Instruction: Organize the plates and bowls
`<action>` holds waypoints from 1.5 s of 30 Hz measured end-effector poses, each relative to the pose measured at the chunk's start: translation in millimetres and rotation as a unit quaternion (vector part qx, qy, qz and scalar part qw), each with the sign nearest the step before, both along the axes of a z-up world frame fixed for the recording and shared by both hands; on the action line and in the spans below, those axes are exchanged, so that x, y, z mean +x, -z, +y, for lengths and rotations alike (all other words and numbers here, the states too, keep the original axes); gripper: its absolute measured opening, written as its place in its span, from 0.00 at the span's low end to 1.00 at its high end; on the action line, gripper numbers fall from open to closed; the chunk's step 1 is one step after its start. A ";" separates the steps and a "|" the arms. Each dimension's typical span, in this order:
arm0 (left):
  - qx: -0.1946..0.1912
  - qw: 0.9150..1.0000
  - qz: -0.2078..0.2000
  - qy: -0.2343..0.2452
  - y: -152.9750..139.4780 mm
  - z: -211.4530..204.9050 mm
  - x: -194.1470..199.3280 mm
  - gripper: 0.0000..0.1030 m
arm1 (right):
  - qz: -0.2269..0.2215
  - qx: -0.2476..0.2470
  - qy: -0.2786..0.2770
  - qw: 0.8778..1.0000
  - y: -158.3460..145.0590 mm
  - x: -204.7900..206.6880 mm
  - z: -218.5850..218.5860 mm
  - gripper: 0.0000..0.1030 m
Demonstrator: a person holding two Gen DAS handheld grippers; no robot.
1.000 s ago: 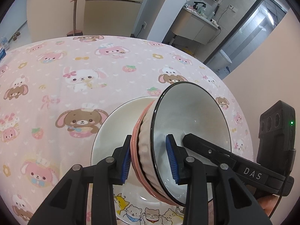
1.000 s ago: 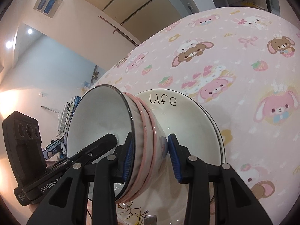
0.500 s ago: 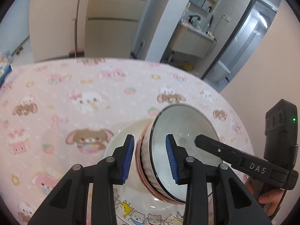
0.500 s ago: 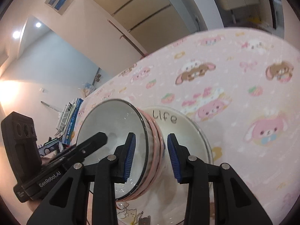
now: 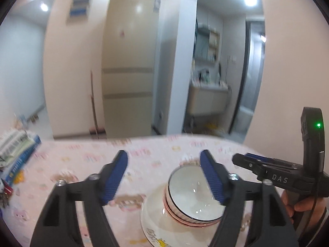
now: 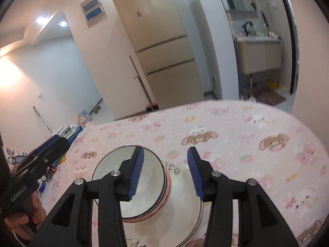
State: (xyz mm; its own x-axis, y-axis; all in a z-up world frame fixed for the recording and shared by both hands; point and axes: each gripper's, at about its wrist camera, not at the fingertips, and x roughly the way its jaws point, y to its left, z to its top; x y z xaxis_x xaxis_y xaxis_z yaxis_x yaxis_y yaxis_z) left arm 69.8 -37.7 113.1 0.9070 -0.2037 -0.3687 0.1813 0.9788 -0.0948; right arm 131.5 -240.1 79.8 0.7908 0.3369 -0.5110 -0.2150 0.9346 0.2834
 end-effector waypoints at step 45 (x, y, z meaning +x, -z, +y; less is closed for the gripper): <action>0.000 0.993 -0.110 -0.029 93.5 55.9 -86.5 1.00 | -0.196 -0.068 0.023 0.978 55.3 -105.2 5.9 1.00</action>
